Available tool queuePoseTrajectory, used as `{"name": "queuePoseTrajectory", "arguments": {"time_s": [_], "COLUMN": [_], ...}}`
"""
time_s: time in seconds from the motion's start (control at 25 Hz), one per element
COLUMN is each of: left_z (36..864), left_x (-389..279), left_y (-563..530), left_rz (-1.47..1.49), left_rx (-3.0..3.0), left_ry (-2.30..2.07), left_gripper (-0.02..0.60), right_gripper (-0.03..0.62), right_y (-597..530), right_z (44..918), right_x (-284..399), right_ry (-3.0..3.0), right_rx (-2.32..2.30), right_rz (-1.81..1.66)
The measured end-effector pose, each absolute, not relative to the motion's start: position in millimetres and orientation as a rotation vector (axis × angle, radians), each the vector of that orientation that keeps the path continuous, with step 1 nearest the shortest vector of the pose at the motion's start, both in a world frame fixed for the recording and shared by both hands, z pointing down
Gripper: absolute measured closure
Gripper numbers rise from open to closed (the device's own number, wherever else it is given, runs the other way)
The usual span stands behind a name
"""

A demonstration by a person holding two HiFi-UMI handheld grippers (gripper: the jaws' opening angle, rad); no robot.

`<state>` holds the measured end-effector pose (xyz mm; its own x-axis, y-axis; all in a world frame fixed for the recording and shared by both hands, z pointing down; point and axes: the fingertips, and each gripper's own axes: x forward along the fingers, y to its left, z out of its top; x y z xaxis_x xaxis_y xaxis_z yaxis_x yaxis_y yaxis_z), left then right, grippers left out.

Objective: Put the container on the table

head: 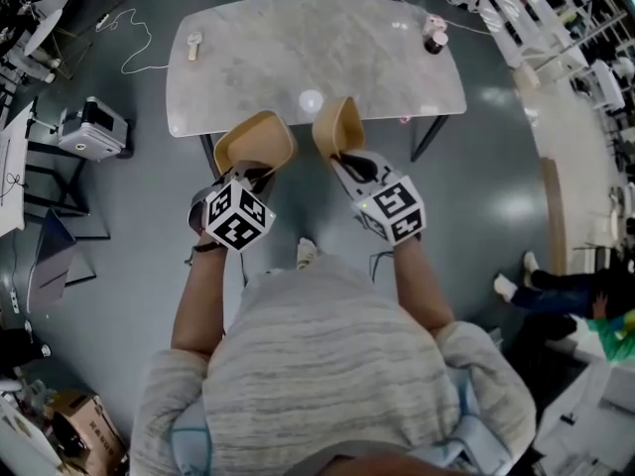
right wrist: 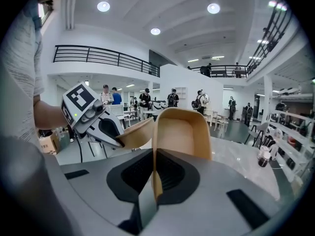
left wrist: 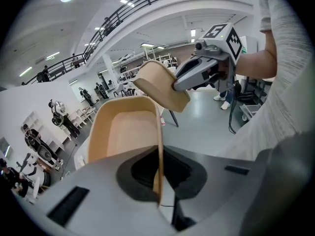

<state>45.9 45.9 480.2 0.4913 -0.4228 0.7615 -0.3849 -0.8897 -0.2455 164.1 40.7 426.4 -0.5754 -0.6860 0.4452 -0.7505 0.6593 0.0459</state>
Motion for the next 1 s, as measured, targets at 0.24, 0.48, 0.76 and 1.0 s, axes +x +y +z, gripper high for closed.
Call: {"name": "queuePoseTrajectory", "arguments": {"time_s": [0.24, 0.48, 0.76, 1.0], "left_z": [477, 478, 474, 477], "left_x": [49, 42, 34, 22], "left_y": [14, -12, -46, -67], "left_rz": [-1.397, -1.397, -1.387, -1.382], "left_rx": [-2.654, -2.649, -2.633, -2.641], "left_ry": [0.749, 0.726, 0.697, 0.680], "left_gripper": [0.578, 0.578, 0.578, 0.578], "right_gripper": [0.572, 0.572, 0.572, 0.572], "right_y": [10, -17, -44, -64], "right_z": [425, 425, 423, 429], "right_x": [171, 168, 161, 148], "right_ry": [-2.457, -2.446, -2.436, -2.415], "right_rx": [1.102, 1.127, 1.160, 1.152], "right_rz": [0.192, 0.187, 0.202, 0.203]}}
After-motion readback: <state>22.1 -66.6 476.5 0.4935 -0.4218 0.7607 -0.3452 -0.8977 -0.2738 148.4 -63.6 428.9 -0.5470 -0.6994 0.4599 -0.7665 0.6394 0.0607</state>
